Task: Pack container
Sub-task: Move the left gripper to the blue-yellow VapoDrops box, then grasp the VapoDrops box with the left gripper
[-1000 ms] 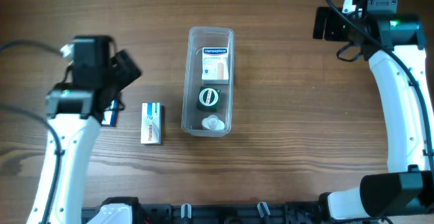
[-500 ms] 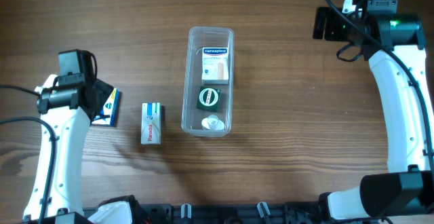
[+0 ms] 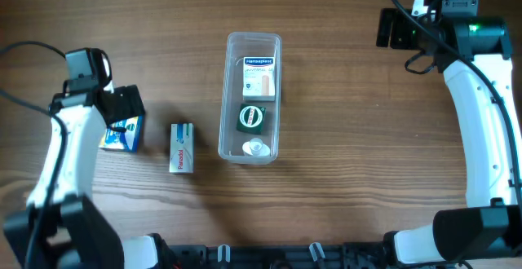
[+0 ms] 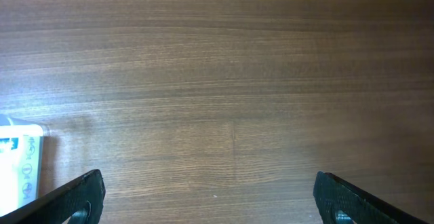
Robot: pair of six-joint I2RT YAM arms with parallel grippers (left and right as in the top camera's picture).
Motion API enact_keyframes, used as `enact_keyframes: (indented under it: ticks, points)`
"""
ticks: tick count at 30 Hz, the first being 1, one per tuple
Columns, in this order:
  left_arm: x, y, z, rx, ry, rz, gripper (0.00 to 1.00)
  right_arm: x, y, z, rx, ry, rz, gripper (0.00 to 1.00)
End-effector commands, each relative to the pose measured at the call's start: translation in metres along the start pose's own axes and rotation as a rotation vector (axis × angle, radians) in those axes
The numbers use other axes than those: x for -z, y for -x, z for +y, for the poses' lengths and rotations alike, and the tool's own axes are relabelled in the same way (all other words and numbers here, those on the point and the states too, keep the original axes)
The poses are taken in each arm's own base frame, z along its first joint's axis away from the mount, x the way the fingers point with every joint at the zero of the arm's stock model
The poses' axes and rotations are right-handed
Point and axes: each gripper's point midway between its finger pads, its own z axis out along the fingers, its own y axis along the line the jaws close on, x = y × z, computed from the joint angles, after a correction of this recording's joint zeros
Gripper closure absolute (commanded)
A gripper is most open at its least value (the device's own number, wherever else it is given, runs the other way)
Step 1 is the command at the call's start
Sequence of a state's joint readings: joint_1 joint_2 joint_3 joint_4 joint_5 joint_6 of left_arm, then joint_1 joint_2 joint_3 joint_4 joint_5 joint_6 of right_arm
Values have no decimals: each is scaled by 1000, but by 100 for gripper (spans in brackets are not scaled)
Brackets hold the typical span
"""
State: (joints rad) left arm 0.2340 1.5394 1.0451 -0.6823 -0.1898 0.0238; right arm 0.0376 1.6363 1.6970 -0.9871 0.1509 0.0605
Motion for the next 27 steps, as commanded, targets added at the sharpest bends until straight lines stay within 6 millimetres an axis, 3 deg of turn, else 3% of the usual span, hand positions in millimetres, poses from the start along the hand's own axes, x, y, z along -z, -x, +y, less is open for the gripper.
enact_keyframes:
  ticks: [1, 4, 9, 20, 27]
  points:
    - [-38, -13, 6, -5, -82, 89, 0, 7, 6, -2, -22, -5, -25, 0]
    - [-59, -21, 4, -15, -177, 128, 0, 7, 6, -2, -22, -5, -25, 0]
    - [-75, -29, 0, -19, -240, 161, 0, 6, 6, -2, -22, -5, -24, 0]
    - [-76, -15, 1, -20, -232, 103, 0, 7, 6, -2, -22, -5, -25, 0]
    - [-48, 14, 8, -18, -219, -4, 0, 6, 6, -2, -21, -5, -24, 0]
